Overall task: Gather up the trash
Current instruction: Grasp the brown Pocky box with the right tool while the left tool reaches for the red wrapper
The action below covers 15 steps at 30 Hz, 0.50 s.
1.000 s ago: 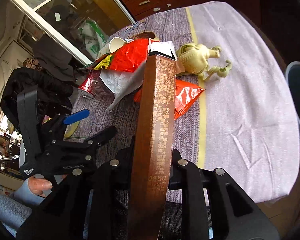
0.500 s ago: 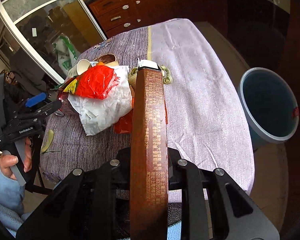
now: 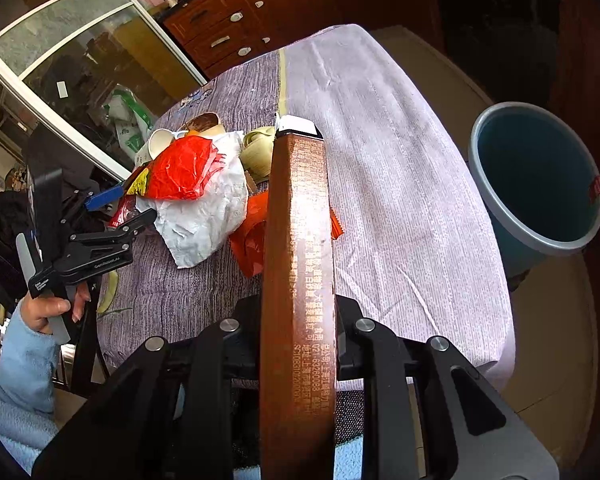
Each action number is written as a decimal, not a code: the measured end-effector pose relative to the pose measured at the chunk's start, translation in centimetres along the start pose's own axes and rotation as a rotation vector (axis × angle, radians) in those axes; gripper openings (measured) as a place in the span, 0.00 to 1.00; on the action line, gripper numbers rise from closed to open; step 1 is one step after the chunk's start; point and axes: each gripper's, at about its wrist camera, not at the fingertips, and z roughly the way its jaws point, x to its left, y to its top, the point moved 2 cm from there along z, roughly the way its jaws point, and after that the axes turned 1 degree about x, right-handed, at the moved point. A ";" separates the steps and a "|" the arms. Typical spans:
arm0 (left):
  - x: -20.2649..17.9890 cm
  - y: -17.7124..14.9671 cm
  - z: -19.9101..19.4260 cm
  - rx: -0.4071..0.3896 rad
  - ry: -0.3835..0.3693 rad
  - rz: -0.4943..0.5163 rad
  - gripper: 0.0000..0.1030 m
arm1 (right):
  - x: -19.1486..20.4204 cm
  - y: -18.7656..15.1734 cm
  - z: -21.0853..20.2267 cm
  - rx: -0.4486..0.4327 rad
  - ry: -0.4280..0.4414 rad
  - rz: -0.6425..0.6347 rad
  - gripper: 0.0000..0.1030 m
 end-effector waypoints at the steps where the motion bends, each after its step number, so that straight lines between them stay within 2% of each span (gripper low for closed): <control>1: -0.1 0.2 -0.1 -0.006 0.004 0.004 0.76 | 0.0 -0.1 -0.2 0.002 0.001 -0.003 0.20; 6: -1.0 1.1 -1.1 -0.039 0.000 0.029 0.76 | 0.3 -0.8 -1.3 0.000 0.012 -0.013 0.20; 11: -3.4 0.8 -2.7 -0.049 -0.113 0.011 0.76 | -0.1 -0.9 -2.7 -0.042 -0.024 -0.017 0.20; 15: -7.6 1.0 -3.5 -0.047 -0.217 0.077 0.77 | -0.8 -1.2 -2.8 -0.037 -0.077 -0.017 0.20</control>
